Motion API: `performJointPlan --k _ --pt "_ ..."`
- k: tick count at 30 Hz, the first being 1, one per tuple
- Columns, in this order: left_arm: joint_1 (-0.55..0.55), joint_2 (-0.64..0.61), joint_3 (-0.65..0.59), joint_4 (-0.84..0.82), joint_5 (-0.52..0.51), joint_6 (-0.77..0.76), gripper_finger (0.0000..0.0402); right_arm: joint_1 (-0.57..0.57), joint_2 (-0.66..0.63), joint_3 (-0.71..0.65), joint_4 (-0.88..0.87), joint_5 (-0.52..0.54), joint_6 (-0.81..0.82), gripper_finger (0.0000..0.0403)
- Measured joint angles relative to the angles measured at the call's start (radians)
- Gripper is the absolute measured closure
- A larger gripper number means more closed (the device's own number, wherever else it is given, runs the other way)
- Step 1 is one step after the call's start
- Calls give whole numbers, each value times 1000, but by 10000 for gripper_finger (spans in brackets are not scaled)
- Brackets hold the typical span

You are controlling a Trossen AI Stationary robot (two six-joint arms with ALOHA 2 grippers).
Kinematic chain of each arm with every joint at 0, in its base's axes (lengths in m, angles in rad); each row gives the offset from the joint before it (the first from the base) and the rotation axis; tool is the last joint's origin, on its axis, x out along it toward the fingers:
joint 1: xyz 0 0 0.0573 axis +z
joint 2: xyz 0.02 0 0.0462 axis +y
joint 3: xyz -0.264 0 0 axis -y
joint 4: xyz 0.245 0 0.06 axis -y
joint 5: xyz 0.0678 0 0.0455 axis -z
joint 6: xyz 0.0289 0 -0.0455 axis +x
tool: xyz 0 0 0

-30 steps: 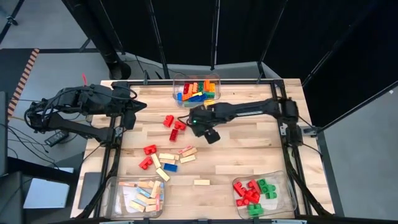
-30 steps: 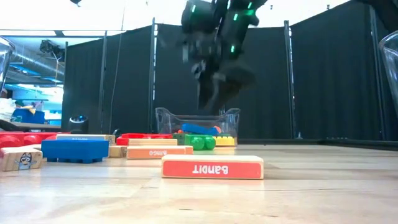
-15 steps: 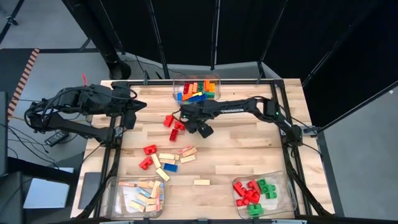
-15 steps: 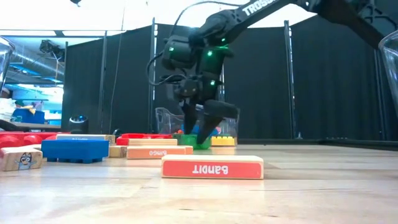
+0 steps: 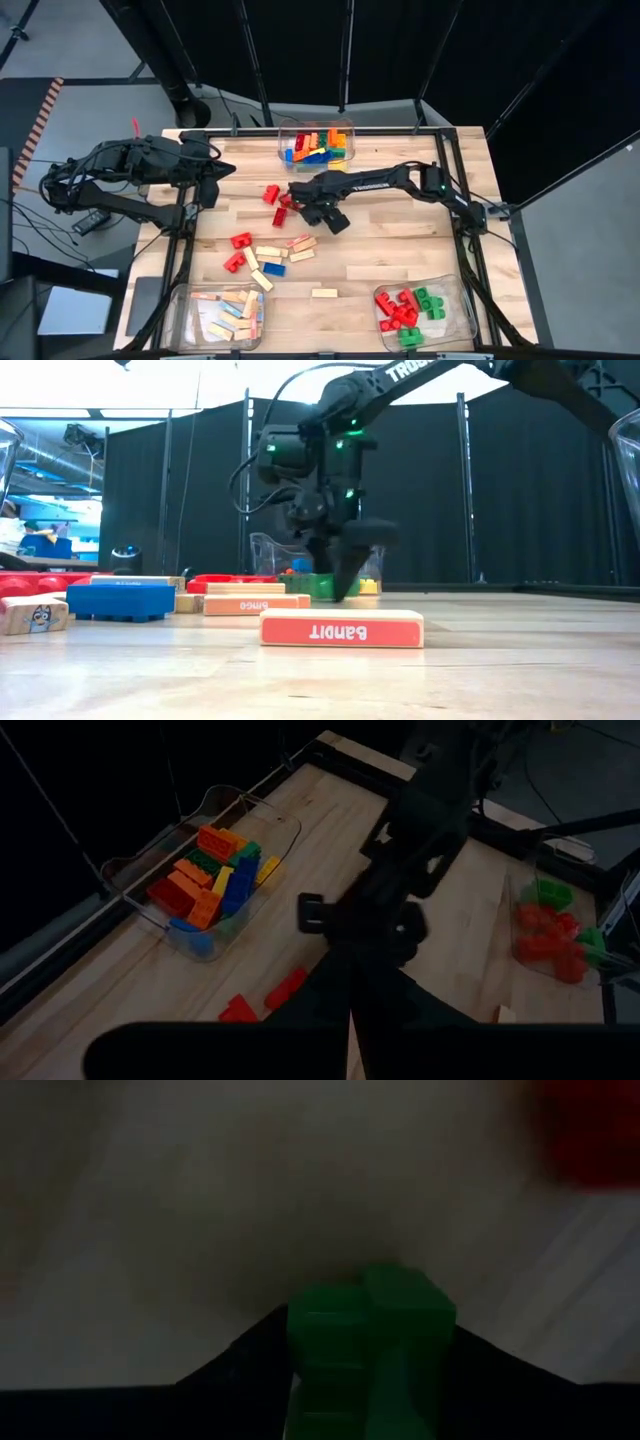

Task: Sort blocks by size
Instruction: Put the 2-stud green game piece into the bottom right transparent bin

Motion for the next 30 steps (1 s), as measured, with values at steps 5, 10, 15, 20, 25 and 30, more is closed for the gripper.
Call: performJointPlan --k 5,10,15,20,25,30 --pt "0 0 0 0 0 0 388 11 -152 0 -63 -35 176 222" --pt "0 0 0 0 0 0 388 68 -331 0 -175 -31 438 222" --pt "0 0 0 0 1 0 388 225 -535 3 -331 -121 864 222" --pt "0 0 0 3 1 1 388 497 -639 2 -486 -54 1305 222" --pt "0 0 0 3 2 3 388 753 -671 -59 -546 -74 1738 222" --pt "0 0 0 7 2 3 388 920 -678 -179 -539 -242 2075 222"
